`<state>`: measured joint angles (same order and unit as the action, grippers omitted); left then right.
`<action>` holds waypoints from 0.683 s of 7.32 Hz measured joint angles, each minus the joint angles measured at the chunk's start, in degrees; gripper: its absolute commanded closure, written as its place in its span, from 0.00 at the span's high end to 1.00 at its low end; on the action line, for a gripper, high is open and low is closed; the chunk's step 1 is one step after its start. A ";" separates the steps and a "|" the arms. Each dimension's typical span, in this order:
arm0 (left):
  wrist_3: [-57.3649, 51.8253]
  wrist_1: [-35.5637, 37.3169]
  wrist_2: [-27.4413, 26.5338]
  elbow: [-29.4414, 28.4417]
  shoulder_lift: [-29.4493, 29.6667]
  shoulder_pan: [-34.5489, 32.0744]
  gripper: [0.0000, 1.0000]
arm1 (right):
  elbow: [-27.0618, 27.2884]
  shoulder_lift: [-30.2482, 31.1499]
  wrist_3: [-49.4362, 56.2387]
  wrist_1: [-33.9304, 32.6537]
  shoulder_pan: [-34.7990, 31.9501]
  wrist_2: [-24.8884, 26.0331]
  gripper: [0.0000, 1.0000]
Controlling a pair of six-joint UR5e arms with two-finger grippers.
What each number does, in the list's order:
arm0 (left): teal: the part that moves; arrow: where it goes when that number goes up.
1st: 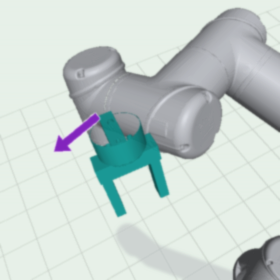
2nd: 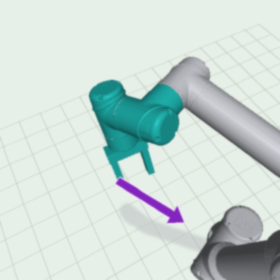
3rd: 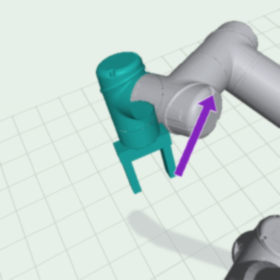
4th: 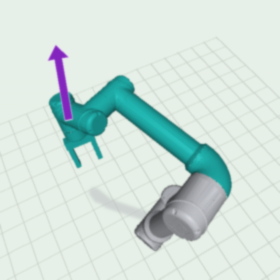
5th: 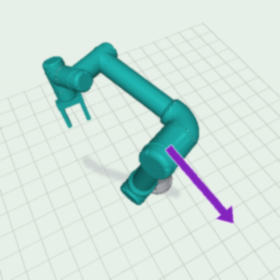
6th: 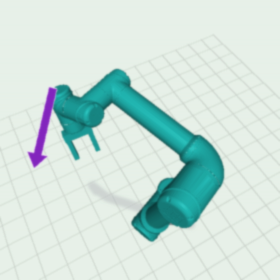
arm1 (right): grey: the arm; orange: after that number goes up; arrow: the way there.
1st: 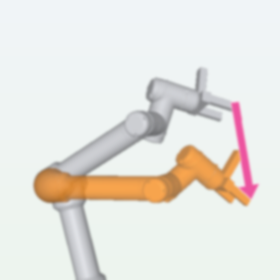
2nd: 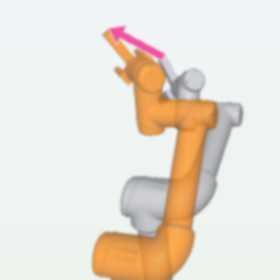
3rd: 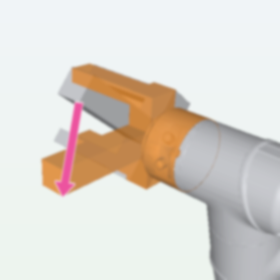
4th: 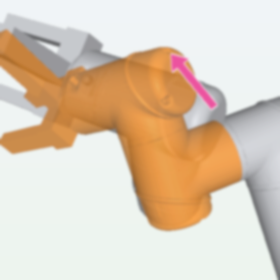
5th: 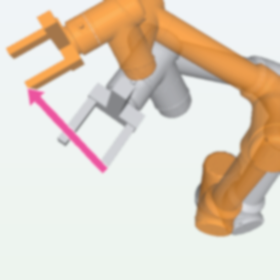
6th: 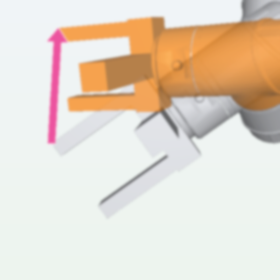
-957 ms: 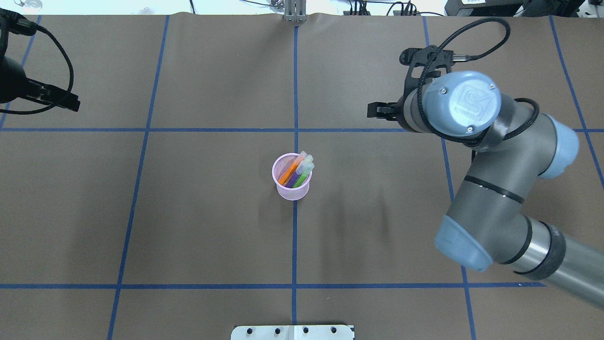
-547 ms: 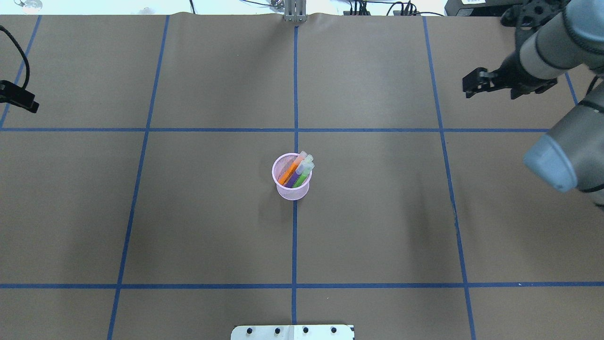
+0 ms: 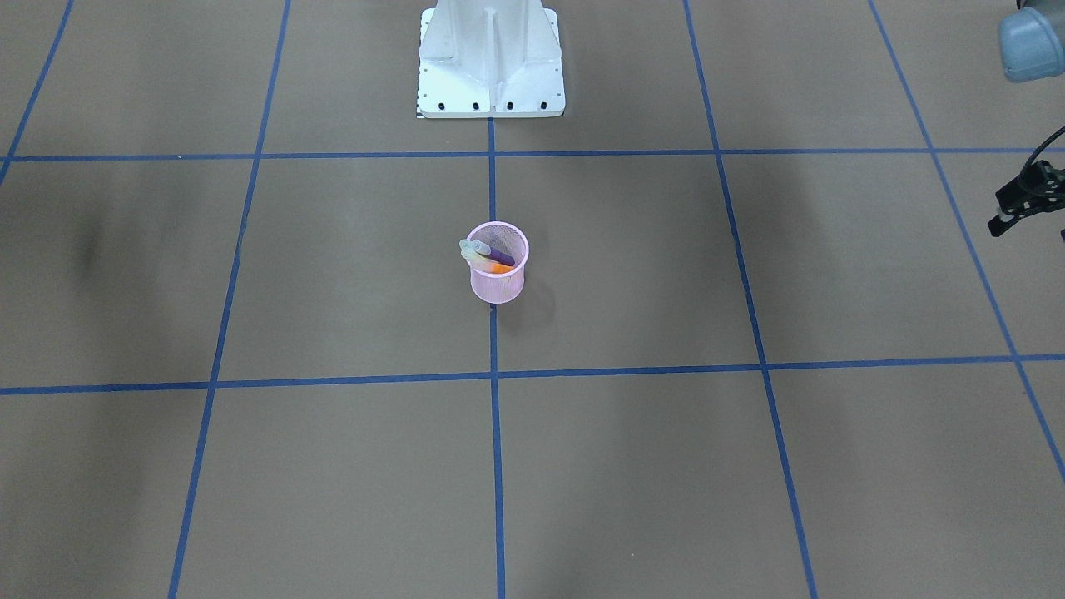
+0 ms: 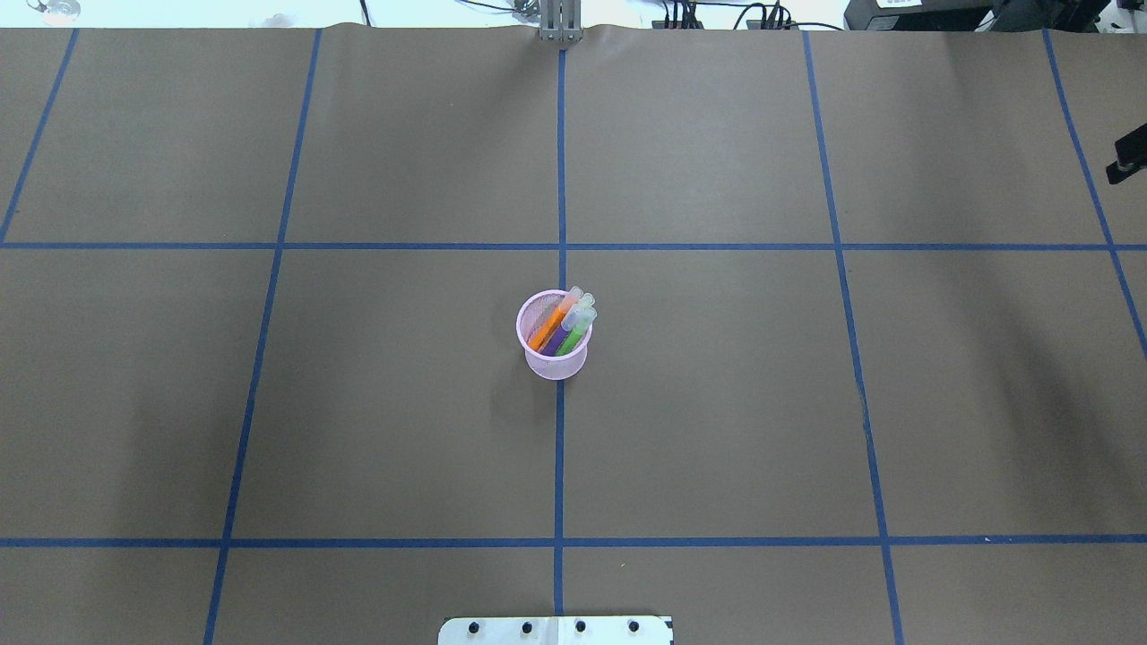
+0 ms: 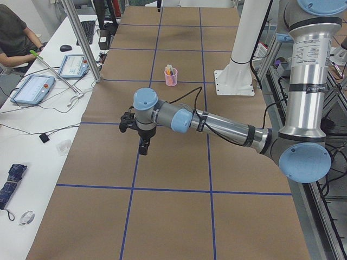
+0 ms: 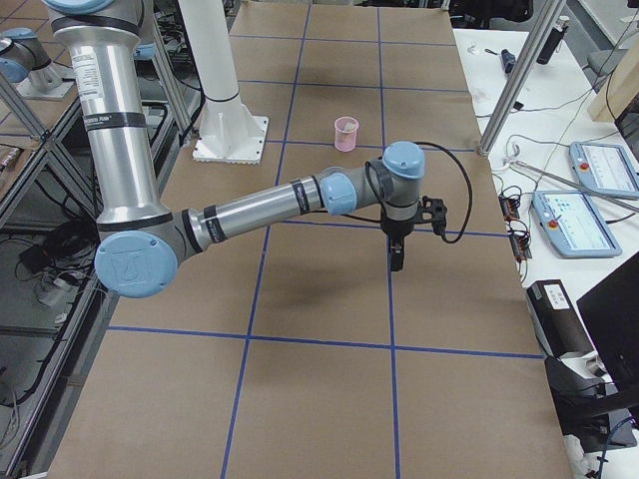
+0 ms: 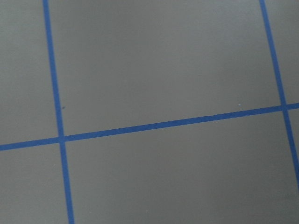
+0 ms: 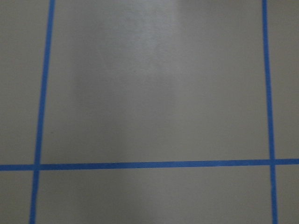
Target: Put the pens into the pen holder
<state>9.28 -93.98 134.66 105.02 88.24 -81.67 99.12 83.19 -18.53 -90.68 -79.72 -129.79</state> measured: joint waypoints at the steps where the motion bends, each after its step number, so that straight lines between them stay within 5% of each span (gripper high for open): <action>1: -1.63 0.08 -0.10 -0.17 -1.98 -1.10 0.99 | -1.48 1.70 4.44 0.04 -2.50 -1.50 1.00; 5: -2.44 0.08 4.12 -3.31 -3.34 -5.57 0.99 | -4.14 4.11 8.86 0.10 -5.22 -2.12 1.00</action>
<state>6.84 -93.90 138.78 101.71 84.90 -87.24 94.98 87.30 -9.67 -90.58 -84.93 -131.91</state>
